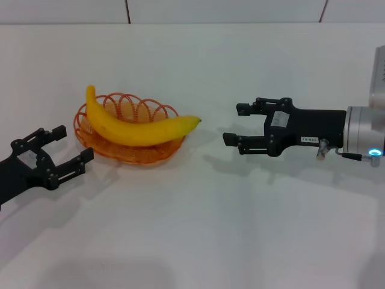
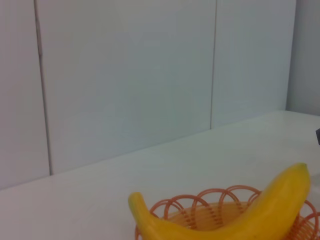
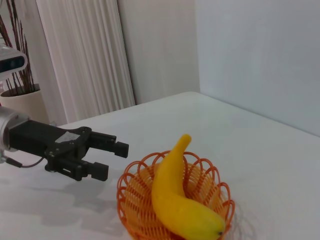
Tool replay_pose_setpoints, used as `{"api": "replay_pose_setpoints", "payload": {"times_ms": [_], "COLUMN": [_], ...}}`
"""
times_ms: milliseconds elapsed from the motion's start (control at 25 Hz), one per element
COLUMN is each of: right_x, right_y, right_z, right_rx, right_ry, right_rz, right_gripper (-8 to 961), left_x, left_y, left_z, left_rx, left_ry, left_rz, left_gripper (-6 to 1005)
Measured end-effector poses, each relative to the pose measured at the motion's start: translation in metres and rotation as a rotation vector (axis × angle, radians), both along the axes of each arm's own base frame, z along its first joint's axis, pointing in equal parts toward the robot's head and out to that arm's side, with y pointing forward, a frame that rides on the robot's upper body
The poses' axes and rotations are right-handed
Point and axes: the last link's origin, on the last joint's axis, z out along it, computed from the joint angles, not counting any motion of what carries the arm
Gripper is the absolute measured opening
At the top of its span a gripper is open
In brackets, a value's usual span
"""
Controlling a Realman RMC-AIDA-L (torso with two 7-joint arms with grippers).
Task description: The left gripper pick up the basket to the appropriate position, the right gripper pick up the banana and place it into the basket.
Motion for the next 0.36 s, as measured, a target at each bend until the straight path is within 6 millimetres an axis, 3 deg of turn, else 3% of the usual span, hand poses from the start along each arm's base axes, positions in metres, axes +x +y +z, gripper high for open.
{"api": "replay_pose_setpoints", "payload": {"times_ms": [360], "right_x": [-0.0013], "right_y": [0.0007], "right_z": [0.0001], "right_rx": [-0.001], "right_ry": [0.001], "right_rz": [0.004], "right_gripper": [788], "left_x": [-0.0003], "left_y": [-0.0006], "left_z": [-0.0009], "left_rx": [-0.013], "left_ry": [-0.001], "left_rz": [0.005], "left_gripper": [800]}}
